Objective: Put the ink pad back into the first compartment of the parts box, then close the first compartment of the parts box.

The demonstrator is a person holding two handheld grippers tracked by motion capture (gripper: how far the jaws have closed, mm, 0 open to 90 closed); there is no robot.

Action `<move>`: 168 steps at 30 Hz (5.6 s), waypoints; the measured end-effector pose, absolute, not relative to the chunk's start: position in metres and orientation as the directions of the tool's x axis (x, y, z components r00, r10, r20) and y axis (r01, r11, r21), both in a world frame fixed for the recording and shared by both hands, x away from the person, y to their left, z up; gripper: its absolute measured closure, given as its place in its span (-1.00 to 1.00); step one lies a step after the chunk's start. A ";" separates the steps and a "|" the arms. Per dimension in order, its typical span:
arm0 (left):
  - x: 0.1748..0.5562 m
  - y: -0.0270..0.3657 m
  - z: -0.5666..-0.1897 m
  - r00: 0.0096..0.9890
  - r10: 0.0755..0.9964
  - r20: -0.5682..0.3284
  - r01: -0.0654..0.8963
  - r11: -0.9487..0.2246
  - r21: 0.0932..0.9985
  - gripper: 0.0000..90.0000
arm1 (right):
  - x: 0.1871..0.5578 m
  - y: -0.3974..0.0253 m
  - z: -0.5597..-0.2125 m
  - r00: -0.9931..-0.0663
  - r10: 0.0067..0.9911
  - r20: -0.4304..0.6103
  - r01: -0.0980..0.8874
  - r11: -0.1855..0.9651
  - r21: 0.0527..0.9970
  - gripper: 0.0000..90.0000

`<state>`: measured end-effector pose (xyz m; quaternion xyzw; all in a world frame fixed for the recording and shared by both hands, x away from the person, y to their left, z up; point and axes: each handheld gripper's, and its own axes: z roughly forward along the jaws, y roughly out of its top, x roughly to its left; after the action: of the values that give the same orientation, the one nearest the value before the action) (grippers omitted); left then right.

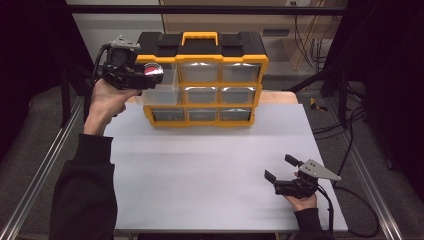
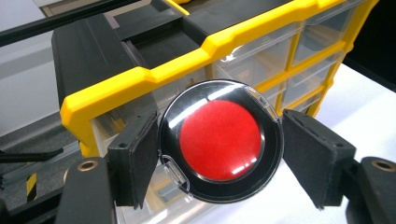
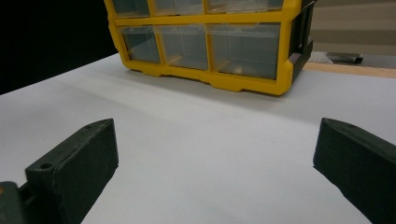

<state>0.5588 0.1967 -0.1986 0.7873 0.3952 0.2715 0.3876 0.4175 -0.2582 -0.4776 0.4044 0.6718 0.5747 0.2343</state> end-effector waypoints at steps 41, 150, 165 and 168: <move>0.589 0.197 -0.217 0.513 0.851 0.118 0.463 -0.389 0.797 -0.36 | 0.417 -0.259 -0.477 -0.562 0.813 0.154 0.274 0.007 0.962 -0.99; 0.459 0.219 -0.287 0.631 0.772 0.080 0.132 -0.208 0.969 -0.93 | 0.418 -0.260 -0.477 -0.551 0.818 0.164 0.274 -0.009 0.962 -0.99; 0.463 0.215 -0.317 0.619 0.784 0.051 0.167 -0.195 0.966 -0.67 | 0.418 -0.261 -0.477 -0.551 0.818 0.166 0.272 -0.012 0.962 -0.99; 0.464 0.213 -0.320 0.609 0.791 0.052 0.176 -0.199 0.964 -0.56 | 0.418 -0.261 -0.477 -0.553 0.817 0.166 0.274 -0.010 0.962 -0.99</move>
<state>0.4639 0.2129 -0.3201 0.7193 0.3361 0.2869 0.5360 0.4177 -0.2608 -0.4770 0.4109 0.6636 0.5796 0.2342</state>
